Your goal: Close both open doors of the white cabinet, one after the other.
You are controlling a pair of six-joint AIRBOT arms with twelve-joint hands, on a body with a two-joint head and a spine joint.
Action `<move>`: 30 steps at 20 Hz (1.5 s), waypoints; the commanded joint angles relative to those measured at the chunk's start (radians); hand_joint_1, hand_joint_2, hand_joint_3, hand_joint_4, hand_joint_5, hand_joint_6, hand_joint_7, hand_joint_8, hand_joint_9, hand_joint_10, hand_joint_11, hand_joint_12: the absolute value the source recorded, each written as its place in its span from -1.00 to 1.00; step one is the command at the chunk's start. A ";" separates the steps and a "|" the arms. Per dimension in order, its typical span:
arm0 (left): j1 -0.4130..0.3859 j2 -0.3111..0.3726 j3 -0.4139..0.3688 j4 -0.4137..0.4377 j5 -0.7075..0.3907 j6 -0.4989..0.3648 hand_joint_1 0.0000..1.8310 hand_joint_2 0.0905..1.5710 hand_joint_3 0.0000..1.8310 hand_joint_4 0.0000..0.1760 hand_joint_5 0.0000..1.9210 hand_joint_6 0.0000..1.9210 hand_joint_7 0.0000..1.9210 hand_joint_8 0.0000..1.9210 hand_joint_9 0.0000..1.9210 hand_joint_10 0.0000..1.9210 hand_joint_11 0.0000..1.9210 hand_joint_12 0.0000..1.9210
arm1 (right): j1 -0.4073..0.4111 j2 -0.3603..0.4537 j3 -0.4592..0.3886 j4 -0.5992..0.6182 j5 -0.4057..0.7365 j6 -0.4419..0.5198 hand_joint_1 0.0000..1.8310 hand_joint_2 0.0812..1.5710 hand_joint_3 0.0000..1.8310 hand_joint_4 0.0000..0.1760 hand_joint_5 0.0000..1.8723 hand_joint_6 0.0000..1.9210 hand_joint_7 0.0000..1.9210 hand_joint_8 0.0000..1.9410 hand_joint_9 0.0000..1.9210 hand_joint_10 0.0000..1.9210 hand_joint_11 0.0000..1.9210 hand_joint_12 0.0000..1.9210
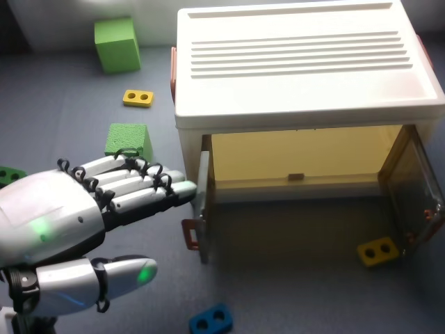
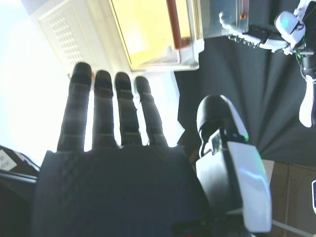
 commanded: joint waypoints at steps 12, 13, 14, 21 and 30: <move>-0.078 -0.070 0.036 0.055 -0.081 -0.047 -1.00 0.95 -1.00 -1.00 -0.83 -1.00 -0.87 -1.00 -0.84 -1.00 -1.00 -0.34 | -0.009 0.002 0.007 0.039 0.094 0.008 -1.00 0.75 -0.99 -0.92 -0.85 -1.00 -0.87 -1.00 -0.88 -1.00 -0.84 -1.00; -0.090 -0.077 0.041 0.065 -0.073 -0.052 -1.00 0.96 -1.00 -1.00 -0.83 -1.00 -0.87 -1.00 -0.84 -1.00 -1.00 -0.35 | -0.009 0.002 0.007 0.039 0.093 0.008 -1.00 0.75 -0.99 -0.99 -0.85 -1.00 -0.87 -1.00 -0.88 -1.00 -0.84 -1.00; -0.104 -0.085 0.047 0.077 -0.062 -0.060 -1.00 0.95 -1.00 -1.00 -0.83 -1.00 -0.87 -0.99 -0.84 -1.00 -1.00 -0.35 | -0.009 0.002 0.007 0.039 0.093 0.008 -1.00 0.75 -0.99 -1.00 -0.84 -1.00 -0.87 -1.00 -0.87 -1.00 -0.83 -0.99; -0.183 -0.131 0.083 0.131 -0.018 -0.079 -1.00 0.99 -1.00 -1.00 -0.98 -1.00 -1.00 -1.00 -0.94 -1.00 -1.00 -0.67 | -0.009 0.000 0.009 0.039 0.091 0.008 -1.00 0.76 -0.99 -0.92 -0.84 -1.00 -0.85 -1.00 -0.87 -1.00 -0.83 -1.00; -0.197 -0.135 0.085 0.135 -0.017 -0.078 -1.00 0.99 -1.00 -1.00 -0.95 -1.00 -0.96 -1.00 -0.91 -1.00 -1.00 -0.59 | -0.009 -0.003 0.011 0.027 0.084 0.008 -1.00 0.71 -1.00 -0.91 -0.85 -1.00 -0.86 -1.00 -0.88 -1.00 -0.84 -1.00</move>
